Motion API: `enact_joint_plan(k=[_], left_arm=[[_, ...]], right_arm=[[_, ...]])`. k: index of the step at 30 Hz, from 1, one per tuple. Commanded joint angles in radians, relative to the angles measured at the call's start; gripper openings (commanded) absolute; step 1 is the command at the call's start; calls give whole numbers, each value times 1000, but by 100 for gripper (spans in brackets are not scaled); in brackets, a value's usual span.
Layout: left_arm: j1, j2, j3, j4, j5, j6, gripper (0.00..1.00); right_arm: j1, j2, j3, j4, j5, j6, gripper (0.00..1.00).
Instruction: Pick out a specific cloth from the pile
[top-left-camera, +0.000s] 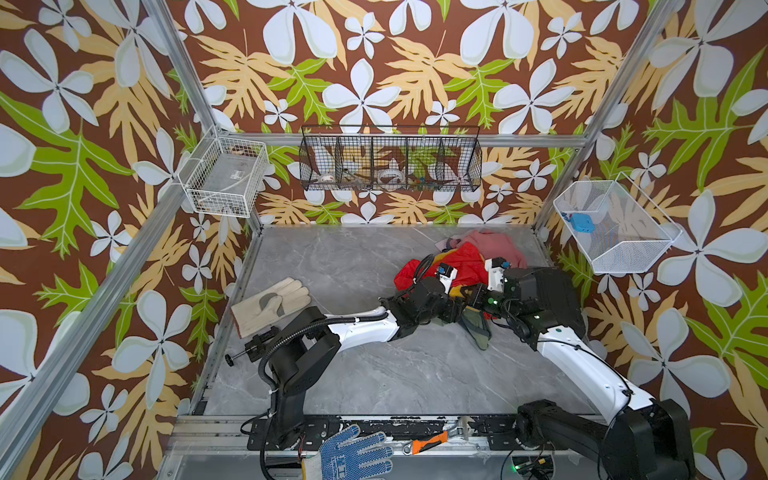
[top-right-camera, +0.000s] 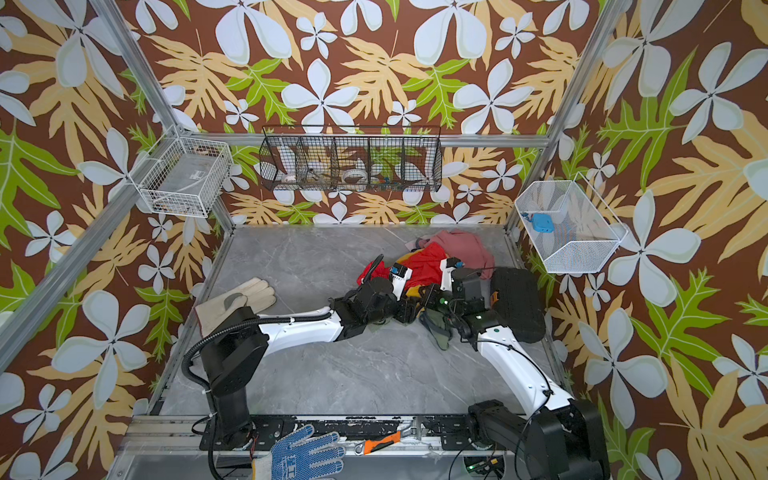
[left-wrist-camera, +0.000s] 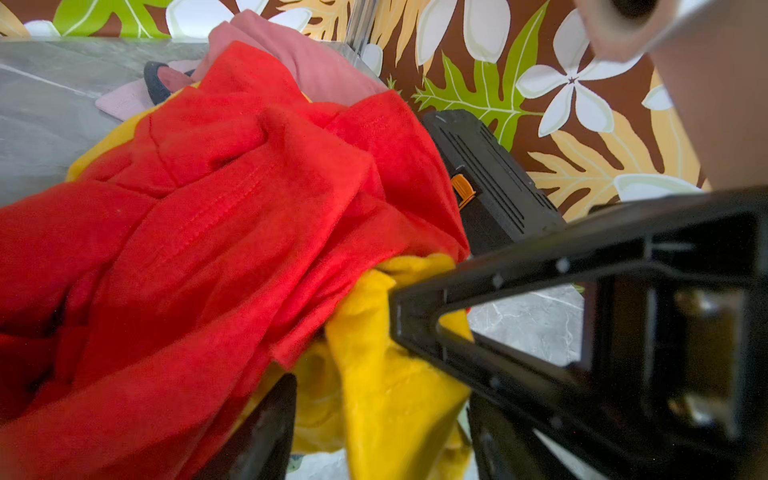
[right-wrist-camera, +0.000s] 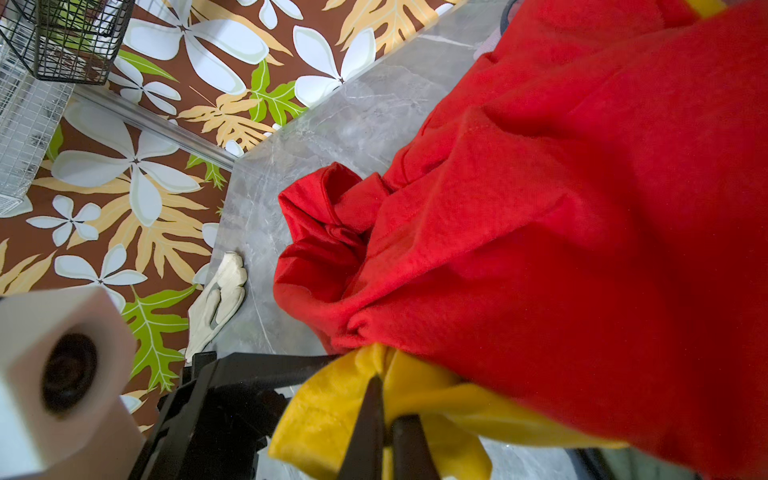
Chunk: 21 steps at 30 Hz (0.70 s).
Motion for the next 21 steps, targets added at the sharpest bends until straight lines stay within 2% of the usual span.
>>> enact_joint_plan(k=[1,6,8,11,18,21], left_arm=[[-1,11,14,50,-21,22,47],[-1,18,11,68,-12,26,12],[-2,10,1,74,-6,25,0],[-2,-11,-23,85,-5,22,0],[-2,-47,-51,73,26,-4,0],[-2,-55,-49,57,54,-21,0]], right_arm=[[0,-5,-1,10,-15,-3,0],[-1,-5,8,-1,-14,-9,1],[-5,-5,13,-14,-6,-18,6],[-22,-7,17,-21,-10,-23,17],[-89,-11,54,-81,-13,-59,77],[-134,-6,56,-100,-27,-66,78]])
